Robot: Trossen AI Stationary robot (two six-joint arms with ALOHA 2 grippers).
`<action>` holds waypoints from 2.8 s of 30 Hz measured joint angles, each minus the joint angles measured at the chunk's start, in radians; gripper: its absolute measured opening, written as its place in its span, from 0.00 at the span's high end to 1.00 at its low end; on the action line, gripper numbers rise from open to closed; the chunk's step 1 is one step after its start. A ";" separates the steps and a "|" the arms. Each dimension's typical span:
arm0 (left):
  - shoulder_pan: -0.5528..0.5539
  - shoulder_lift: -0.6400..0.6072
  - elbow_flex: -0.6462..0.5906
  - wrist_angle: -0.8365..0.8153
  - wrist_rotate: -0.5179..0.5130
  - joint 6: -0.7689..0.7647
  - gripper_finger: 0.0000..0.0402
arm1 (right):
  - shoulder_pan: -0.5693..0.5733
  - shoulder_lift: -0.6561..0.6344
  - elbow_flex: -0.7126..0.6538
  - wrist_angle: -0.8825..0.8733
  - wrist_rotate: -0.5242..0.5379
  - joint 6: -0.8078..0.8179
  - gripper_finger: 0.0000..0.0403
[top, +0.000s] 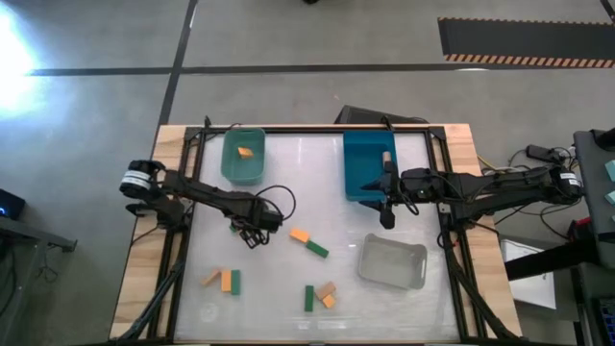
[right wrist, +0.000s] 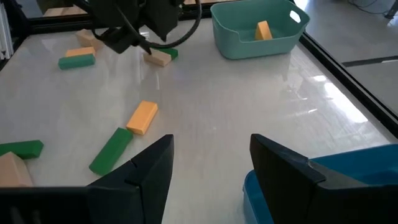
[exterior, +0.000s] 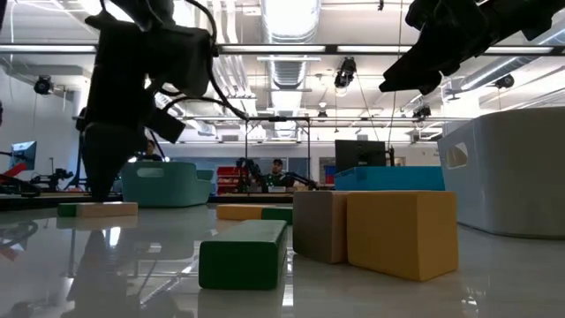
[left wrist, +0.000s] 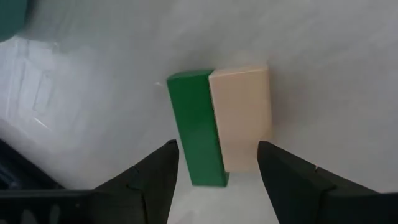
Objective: Sort & place blocks by color
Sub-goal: Put the brown wooden block into the dark blue bin
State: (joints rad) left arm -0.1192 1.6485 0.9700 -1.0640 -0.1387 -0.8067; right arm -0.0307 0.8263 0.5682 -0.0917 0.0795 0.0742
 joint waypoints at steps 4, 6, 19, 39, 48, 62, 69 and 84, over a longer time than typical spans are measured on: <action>0.000 -0.003 -0.011 0.042 0.000 0.001 0.49 | 0.000 0.000 0.000 0.000 0.000 0.000 0.50; 0.000 -0.002 -0.003 0.050 0.001 0.001 0.49 | 0.000 0.000 0.000 0.000 0.000 0.000 0.50; -0.002 -0.023 0.014 0.110 0.032 0.002 0.49 | 0.000 0.000 0.000 -0.001 0.000 0.000 0.50; -0.007 -0.044 0.034 0.158 0.031 -0.026 0.49 | 0.000 0.001 0.000 -0.008 0.000 0.000 0.50; -0.012 -0.019 -0.040 0.226 0.033 -0.065 0.49 | 0.000 0.001 0.000 -0.016 0.000 0.004 0.50; -0.015 -0.025 -0.099 0.316 0.042 -0.072 0.66 | 0.000 0.001 0.000 -0.016 0.000 0.003 0.50; -0.023 -0.040 -0.079 0.318 -0.009 -0.009 0.72 | 0.000 0.001 -0.007 0.022 0.000 0.002 0.50; -0.027 -0.168 -0.044 1.114 -0.165 0.631 0.72 | 0.020 0.152 -0.168 0.662 -0.036 -0.050 0.50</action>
State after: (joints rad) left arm -0.1463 1.4804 0.9260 0.0501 -0.3035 -0.1758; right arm -0.0107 0.9788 0.4004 0.5702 0.0433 0.0244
